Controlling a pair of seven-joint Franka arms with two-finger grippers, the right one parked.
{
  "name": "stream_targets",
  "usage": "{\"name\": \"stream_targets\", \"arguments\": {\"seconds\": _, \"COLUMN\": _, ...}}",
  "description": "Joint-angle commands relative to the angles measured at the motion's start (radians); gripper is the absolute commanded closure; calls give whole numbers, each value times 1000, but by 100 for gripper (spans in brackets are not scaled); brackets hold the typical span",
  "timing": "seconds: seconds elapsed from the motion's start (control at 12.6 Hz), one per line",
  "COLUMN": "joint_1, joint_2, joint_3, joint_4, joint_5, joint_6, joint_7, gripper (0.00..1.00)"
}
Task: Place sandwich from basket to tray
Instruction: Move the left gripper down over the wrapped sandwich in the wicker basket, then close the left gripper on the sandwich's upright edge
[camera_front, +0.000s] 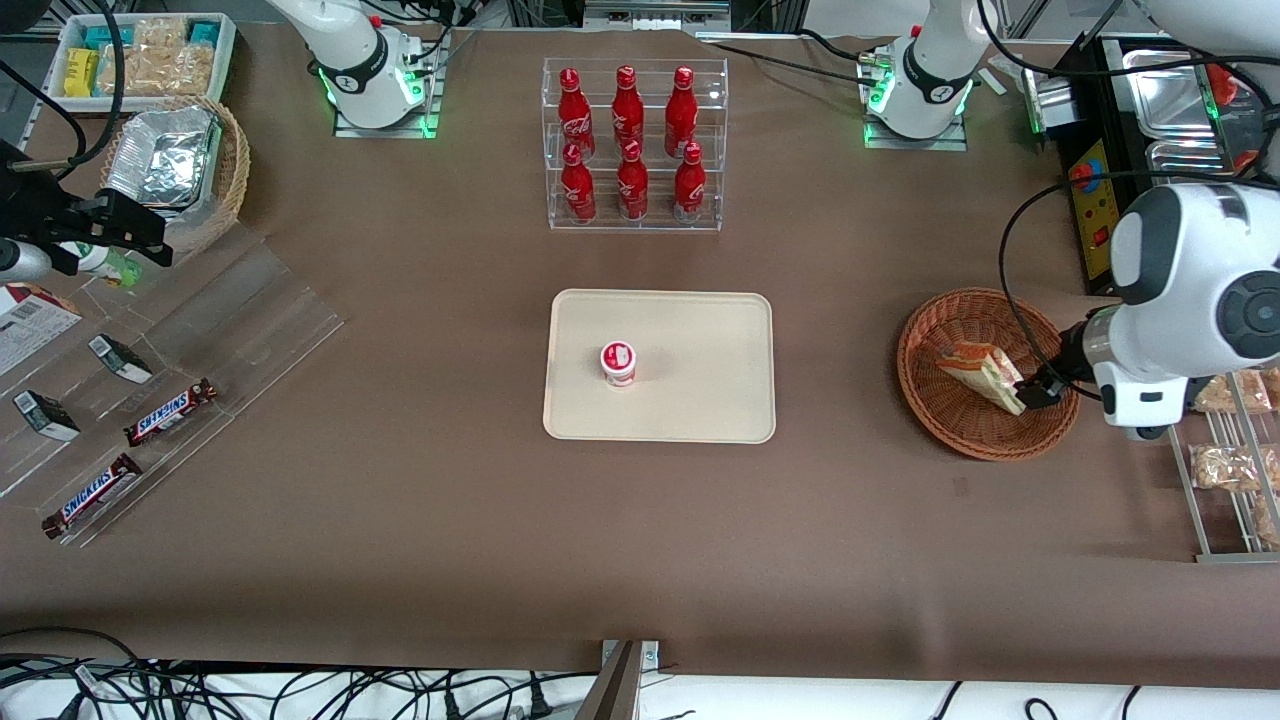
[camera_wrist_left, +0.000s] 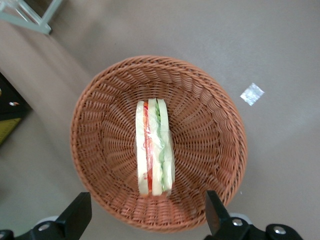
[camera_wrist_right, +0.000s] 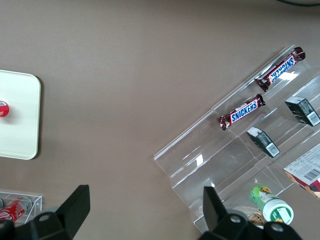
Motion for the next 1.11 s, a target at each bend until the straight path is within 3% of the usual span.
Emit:
{"name": "stream_targets", "arguments": {"seconds": 0.0, "joint_1": 3, "joint_2": -83, "joint_3": -5, "joint_4": -187, "joint_5": 21, "joint_6": 143, "joint_7": -68, "gripper": 0}}
{"name": "stream_targets", "arguments": {"seconds": 0.32, "joint_1": 1, "joint_2": -100, "joint_3": -7, "joint_4": -333, "joint_5": 30, "joint_6": 328, "joint_7": -157, "gripper": 0}}
{"name": "stream_targets", "arguments": {"seconds": 1.03, "joint_1": -1, "joint_2": -69, "joint_3": -7, "joint_4": -452, "joint_5": 98, "joint_6": 525, "joint_7": -272, "gripper": 0}}
